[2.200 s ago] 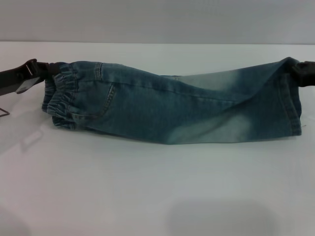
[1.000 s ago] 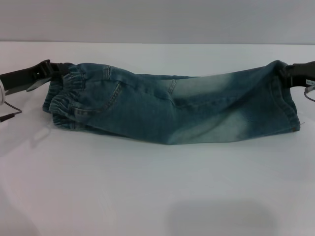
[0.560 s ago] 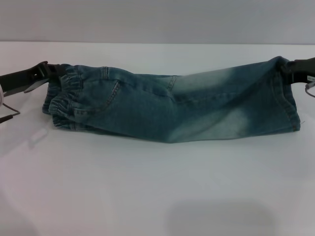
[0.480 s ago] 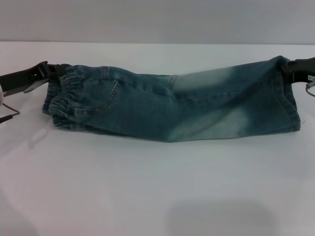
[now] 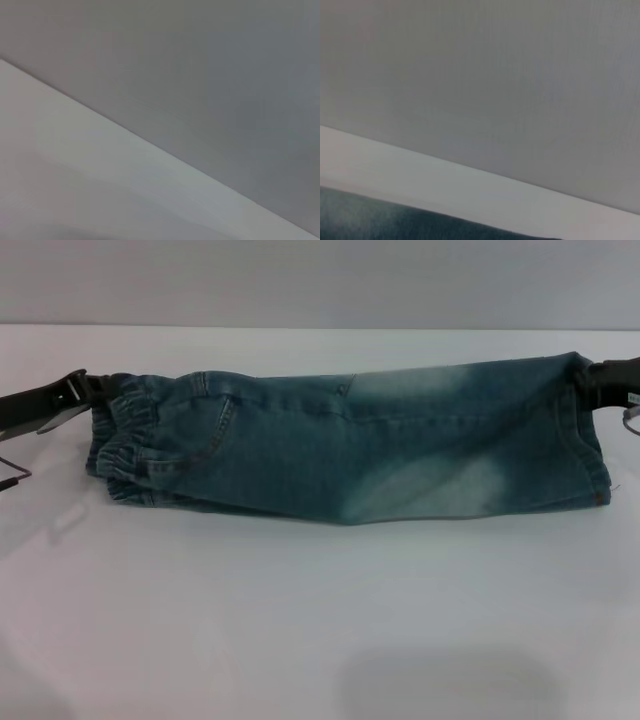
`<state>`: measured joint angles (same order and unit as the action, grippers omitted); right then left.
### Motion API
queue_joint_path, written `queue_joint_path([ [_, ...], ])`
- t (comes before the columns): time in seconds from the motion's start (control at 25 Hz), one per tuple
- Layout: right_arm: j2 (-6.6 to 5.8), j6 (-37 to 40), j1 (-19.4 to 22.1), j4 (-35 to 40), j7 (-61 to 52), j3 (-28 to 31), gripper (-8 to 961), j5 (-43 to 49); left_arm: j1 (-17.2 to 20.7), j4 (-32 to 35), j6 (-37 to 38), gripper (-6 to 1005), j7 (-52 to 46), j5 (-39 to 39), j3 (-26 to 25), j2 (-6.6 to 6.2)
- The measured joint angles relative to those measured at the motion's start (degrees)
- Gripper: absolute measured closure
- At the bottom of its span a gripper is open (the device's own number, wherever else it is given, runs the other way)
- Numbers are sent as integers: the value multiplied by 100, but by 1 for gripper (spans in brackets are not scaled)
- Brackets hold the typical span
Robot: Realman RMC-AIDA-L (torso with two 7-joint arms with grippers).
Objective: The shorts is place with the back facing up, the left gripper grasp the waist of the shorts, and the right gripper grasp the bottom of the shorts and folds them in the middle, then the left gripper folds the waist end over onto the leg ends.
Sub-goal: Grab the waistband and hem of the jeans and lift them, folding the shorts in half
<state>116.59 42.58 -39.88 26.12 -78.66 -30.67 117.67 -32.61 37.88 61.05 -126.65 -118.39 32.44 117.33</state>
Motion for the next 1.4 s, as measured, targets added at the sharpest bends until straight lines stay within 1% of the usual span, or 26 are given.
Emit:
queue_joint_path([
  [0.44,22,-128,-66,-71,131,0,953,0,40,0,-110,957,20,-74,60,0],
  [0.6,22,-132,-83,-84,147,-27,953,19,45,0,-122,957,30,-74,190,-4],
  [0.72,22,-134,-90,-119,144,-187,953,29,40,1,-124,957,33,-74,340,-24],
  [0.92,22,-344,-87,-219,115,-221,889,13,27,-12,-147,957,34,-80,370,-39],
  [1.16,22,-442,-35,-234,107,-226,681,9,46,-23,-186,768,37,-75,368,-37],
  [1.4,22,-413,58,-228,101,-186,527,8,46,-23,-158,595,84,-56,360,-67],
])
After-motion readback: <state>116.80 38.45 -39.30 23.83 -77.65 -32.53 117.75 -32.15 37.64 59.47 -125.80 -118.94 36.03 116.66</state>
